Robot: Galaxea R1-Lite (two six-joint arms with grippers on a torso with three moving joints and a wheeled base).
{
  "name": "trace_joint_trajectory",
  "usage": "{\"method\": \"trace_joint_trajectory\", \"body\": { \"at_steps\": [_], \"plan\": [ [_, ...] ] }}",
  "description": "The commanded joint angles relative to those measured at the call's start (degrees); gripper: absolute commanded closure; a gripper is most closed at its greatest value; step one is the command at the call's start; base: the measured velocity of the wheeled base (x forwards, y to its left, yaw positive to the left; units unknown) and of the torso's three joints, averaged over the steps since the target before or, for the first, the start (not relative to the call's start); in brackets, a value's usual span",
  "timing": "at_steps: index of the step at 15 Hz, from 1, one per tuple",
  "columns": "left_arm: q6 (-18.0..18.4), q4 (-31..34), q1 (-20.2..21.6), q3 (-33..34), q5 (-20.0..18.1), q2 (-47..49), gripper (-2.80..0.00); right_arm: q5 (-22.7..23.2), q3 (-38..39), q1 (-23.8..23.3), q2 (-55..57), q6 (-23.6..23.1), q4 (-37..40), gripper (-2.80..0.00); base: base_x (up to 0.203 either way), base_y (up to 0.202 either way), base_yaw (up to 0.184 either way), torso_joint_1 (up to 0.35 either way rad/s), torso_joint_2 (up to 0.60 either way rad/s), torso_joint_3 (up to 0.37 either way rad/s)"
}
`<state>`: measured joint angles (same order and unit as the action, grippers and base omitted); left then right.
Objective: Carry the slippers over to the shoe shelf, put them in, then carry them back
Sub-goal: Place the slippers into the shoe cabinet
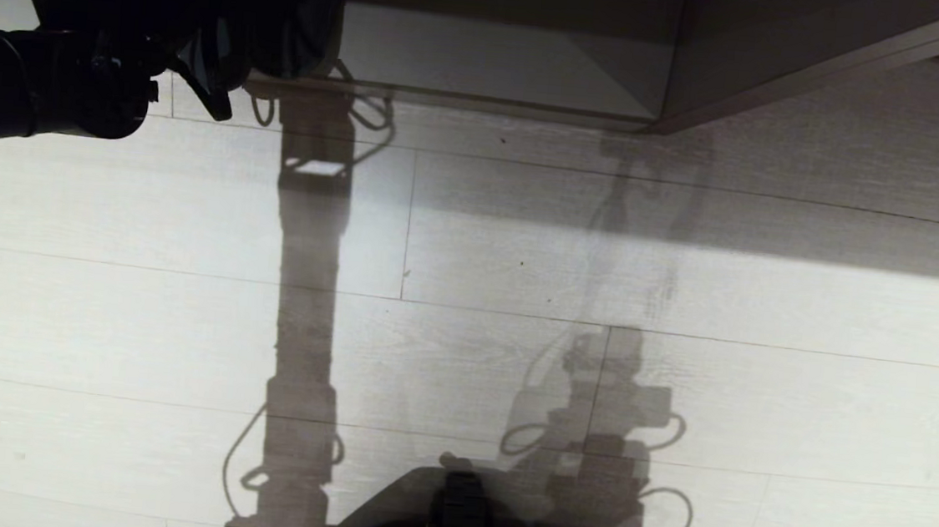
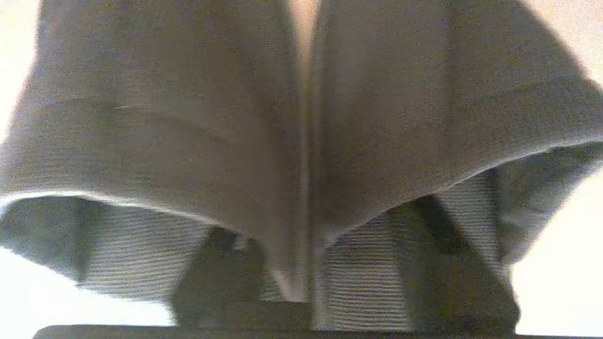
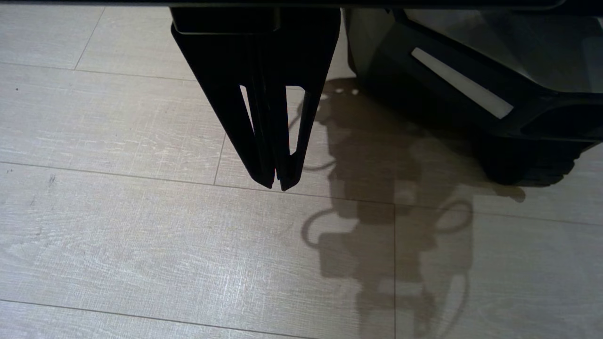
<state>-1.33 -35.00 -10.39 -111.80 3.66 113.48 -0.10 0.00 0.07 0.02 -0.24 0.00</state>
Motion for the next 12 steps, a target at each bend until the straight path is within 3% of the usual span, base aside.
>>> {"method": "trace_joint_trajectory", "body": {
  "at_steps": [1,6,8,12],
  "plan": [
    [0.01,-0.24,0.02,0.0,-0.05,-0.37,-2.8,0.01,0.0,0.01,0.06,-0.02,0.0,0.0,0.0,0.0,0.0,0.0,0.0,0.0],
    [-0.08,-0.17,0.02,0.27,-0.89,-1.26,-2.8,0.01,0.0,0.01,0.06,-0.02,0.0,0.0,0.0,0.0,0.0,0.0,0.0,0.0],
    [-0.22,0.53,0.02,0.27,-3.88,-2.2,-2.8,0.01,0.0,0.01,-0.01,-0.02,0.0,0.0,0.0,0.0,0.0,0.0,0.0,0.0],
    [-0.14,4.32,0.11,0.82,-4.1,-3.47,-2.8,0.01,0.0,0.01,0.03,-0.02,0.0,0.0,0.0,0.0,0.0,0.0,0.0,0.0]
  ]
}}
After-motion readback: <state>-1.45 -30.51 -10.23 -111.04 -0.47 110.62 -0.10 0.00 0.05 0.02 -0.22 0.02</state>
